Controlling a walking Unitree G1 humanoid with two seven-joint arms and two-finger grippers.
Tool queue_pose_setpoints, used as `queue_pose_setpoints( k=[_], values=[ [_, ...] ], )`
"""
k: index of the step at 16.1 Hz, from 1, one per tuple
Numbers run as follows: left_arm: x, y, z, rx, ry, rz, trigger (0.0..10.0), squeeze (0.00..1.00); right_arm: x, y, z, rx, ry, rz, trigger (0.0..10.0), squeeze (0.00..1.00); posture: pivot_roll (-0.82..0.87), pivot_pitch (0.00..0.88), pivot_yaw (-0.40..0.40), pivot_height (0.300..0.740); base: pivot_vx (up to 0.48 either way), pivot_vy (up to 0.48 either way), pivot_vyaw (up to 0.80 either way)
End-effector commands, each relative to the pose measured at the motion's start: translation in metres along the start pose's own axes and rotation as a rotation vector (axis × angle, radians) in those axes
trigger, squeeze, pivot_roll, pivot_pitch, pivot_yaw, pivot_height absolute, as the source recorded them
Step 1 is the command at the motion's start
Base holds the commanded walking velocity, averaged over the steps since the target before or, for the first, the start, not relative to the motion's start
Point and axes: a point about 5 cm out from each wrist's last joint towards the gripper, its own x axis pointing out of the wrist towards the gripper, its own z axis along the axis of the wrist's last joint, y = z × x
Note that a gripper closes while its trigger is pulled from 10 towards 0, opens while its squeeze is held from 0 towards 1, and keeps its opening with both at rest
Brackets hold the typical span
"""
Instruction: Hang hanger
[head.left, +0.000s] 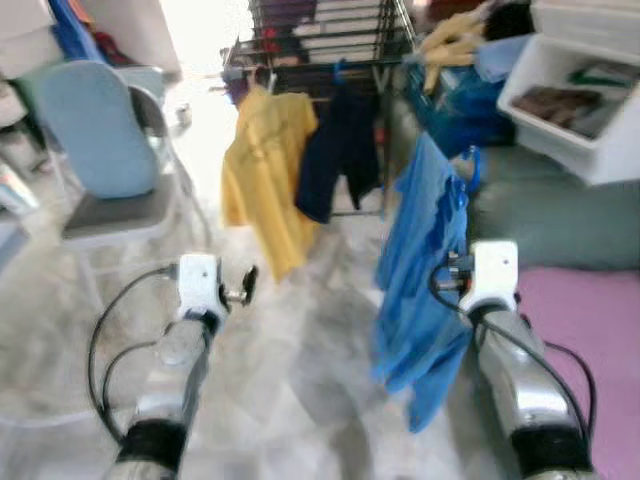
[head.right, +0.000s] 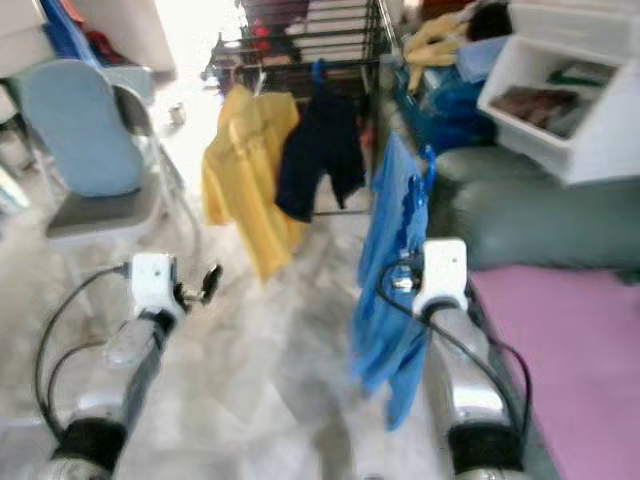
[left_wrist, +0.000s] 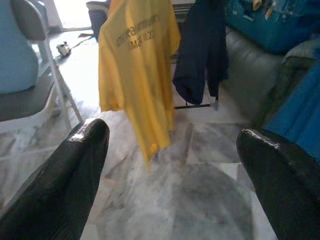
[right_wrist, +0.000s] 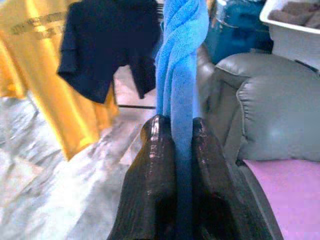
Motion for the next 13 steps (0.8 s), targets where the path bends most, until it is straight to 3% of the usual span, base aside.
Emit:
queue_pose_setpoints(
  k=[1, 13],
  values=[
    [0.0, 0.011, 0.007, 0.029, -0.022, 0.034, 10.0, 0.0, 0.006, 0.017, 0.019, -0.006, -0.082, 0.076, 10.0, 0.0, -0.13, 0.0, 0.073, 0.74, 0.0, 0.0, 0.8],
    [0.002, 0.016, 0.007, 0.113, -0.011, 0.106, 10.0, 0.0, 0.001, 0.057, 0.027, -0.001, -0.13, 0.407, 10.0, 0.0, -0.13, 0.0, 0.076, 0.74, 0.0, 0.0, 0.8]
  ],
)
